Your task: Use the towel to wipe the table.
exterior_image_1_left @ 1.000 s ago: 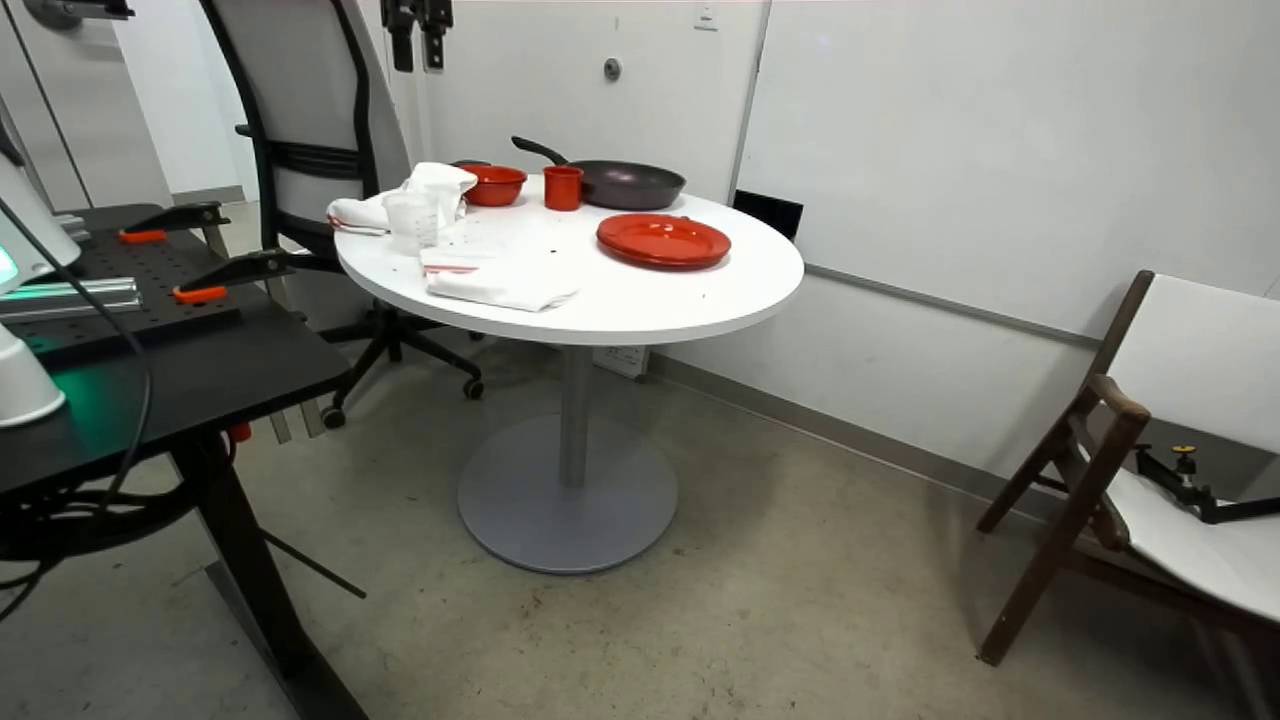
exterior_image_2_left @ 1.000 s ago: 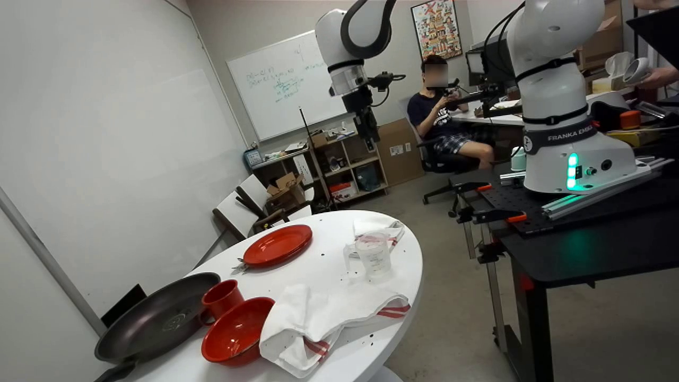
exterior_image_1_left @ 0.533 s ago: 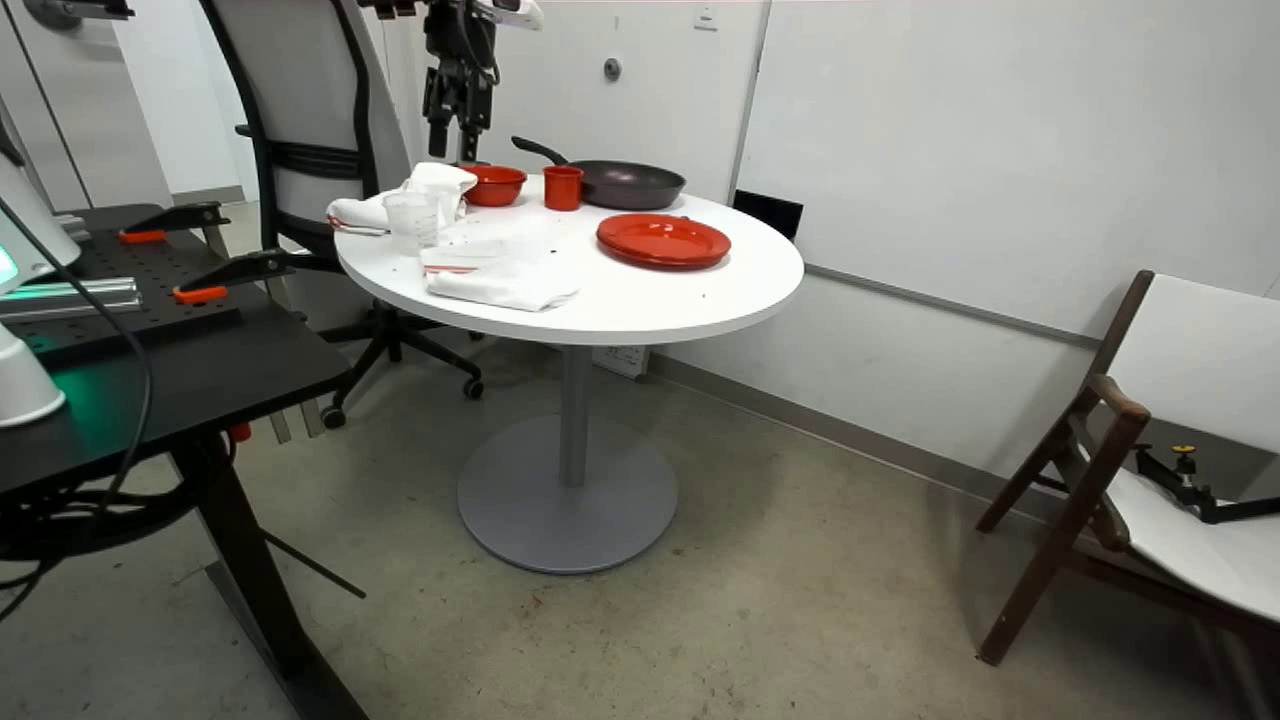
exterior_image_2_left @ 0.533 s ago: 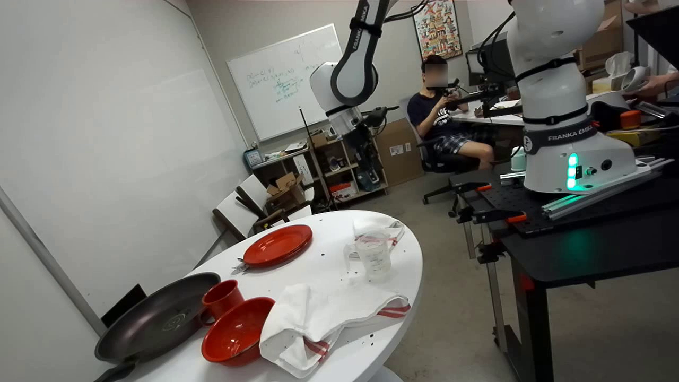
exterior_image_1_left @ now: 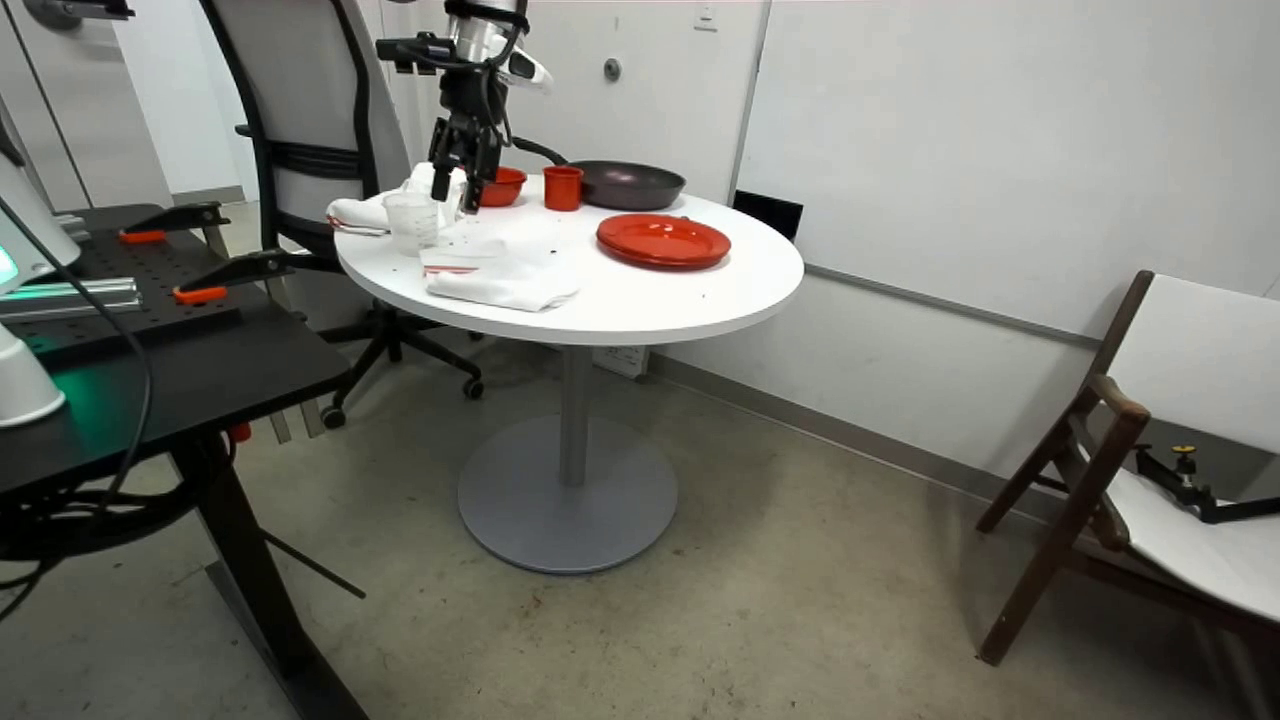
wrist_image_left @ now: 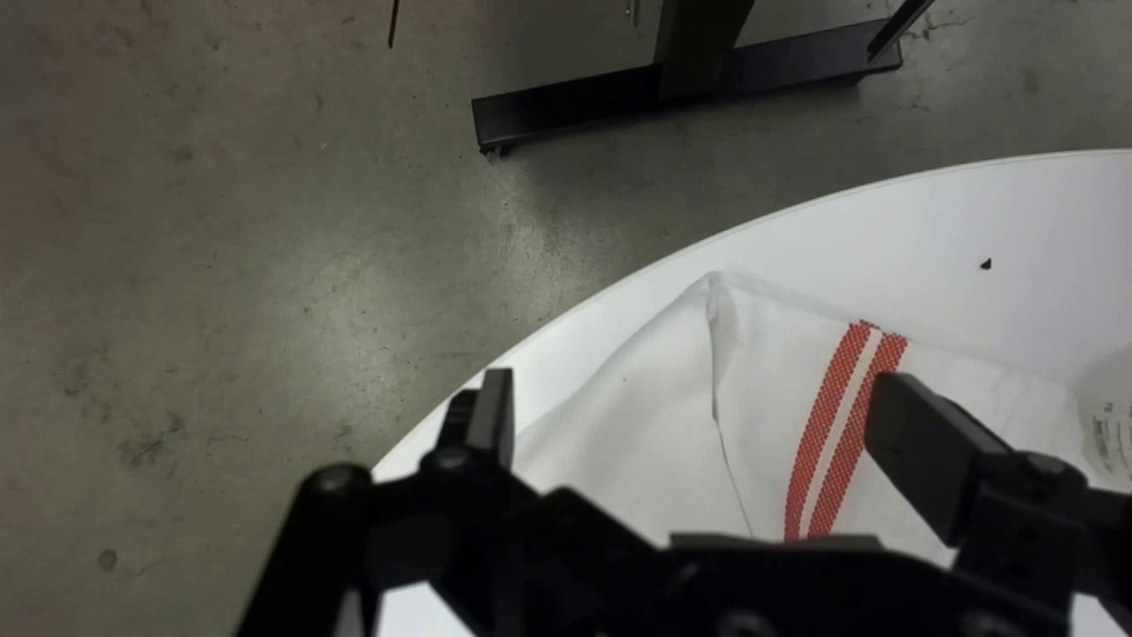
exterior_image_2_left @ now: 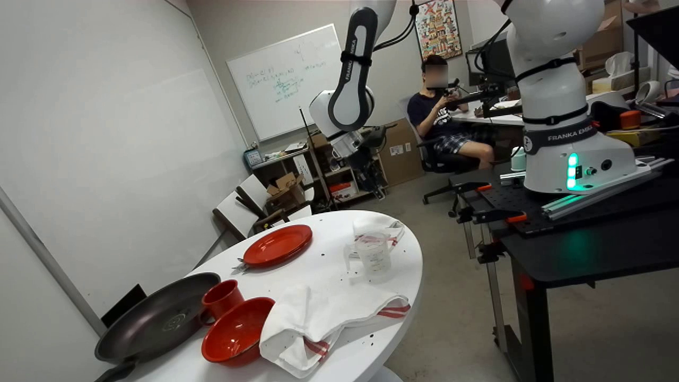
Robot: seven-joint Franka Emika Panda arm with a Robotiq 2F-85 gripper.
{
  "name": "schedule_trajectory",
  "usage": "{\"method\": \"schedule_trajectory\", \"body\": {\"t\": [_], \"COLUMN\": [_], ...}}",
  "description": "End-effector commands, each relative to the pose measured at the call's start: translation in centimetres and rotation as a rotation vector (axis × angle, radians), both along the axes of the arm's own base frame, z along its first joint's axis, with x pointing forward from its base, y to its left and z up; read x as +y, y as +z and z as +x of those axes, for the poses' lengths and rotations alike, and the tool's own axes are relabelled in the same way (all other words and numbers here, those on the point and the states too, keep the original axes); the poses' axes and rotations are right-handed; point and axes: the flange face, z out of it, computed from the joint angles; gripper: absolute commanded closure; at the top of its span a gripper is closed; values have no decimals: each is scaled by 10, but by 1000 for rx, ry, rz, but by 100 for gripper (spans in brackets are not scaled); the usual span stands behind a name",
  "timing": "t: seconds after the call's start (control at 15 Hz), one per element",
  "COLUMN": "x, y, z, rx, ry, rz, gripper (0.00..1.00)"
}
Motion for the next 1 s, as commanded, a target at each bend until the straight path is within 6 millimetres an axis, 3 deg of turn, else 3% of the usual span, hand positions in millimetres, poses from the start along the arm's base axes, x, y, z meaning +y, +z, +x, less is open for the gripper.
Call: {"method": "schedule_trajectory", "body": {"t": [0.0,0.53,0.93], "x": [6,9,12], "y": [-23,-41,-72], "z": [1,22,16], "rx": [-4,-214,-250], "ry": [36,168,202], "rz": [45,41,53], "gripper": [0,0,0]}}
